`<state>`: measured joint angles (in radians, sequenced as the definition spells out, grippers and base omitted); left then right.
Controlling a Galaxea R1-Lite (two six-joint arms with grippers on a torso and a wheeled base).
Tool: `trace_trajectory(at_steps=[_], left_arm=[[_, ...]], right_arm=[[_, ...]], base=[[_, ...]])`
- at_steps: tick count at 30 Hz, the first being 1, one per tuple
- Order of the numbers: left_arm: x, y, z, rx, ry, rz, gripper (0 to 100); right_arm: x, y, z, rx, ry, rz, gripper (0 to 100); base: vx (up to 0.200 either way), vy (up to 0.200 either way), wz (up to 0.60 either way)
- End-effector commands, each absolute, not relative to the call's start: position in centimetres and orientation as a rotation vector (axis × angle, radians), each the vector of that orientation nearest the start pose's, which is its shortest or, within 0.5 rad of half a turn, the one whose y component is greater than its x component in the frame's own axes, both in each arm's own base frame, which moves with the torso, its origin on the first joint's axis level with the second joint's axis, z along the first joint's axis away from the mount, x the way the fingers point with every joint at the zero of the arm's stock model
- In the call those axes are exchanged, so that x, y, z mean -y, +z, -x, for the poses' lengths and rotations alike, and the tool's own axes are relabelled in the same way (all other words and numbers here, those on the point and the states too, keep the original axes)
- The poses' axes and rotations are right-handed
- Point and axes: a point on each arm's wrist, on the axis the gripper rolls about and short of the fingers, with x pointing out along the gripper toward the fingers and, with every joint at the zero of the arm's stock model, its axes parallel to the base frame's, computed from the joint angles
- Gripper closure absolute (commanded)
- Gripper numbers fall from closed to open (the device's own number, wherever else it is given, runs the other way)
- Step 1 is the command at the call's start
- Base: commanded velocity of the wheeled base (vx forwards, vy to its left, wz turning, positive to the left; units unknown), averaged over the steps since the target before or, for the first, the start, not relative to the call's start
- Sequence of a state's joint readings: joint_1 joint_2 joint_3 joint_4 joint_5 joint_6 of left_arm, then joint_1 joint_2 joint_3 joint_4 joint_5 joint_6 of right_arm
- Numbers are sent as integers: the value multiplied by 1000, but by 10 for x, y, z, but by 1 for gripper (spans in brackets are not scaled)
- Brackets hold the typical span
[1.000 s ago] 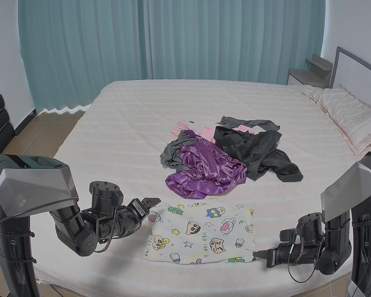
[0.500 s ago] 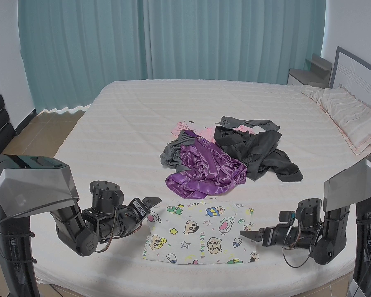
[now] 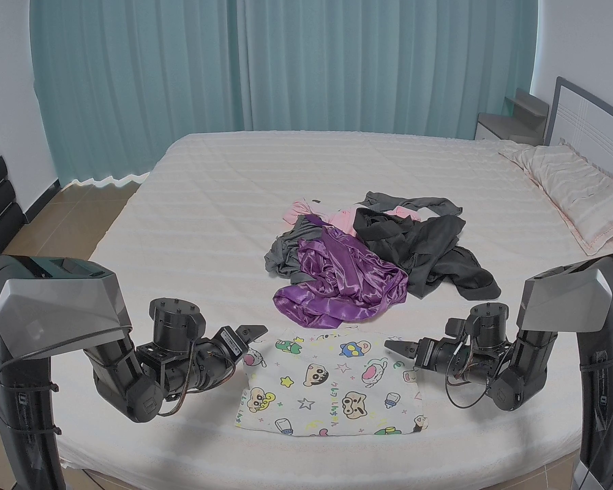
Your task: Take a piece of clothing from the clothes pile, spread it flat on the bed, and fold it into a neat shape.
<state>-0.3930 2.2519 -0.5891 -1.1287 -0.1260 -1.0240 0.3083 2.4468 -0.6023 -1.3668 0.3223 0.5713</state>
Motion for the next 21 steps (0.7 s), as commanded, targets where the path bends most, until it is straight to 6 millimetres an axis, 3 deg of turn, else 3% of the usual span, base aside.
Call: trace_trajectory(at_steps=[1,13,20,21], left_arm=[[131,-1,-309,-743,-184,904,0],[132,0,-310,-725,-186,905,0],[136,2,-310,-693,-217,909,0],[138,3,-311,-685,-226,910,0]], right_arm=[[-113,-51,-330,-659,461,-543,100],[-98,-50,-337,-628,387,-553,100],[-101,-53,-335,-639,387,-547,100],[-101,-53,-335,-637,387,-547,0]], base=[[0,0,0],[0,0,0],[0,0,0],[0,0,0]])
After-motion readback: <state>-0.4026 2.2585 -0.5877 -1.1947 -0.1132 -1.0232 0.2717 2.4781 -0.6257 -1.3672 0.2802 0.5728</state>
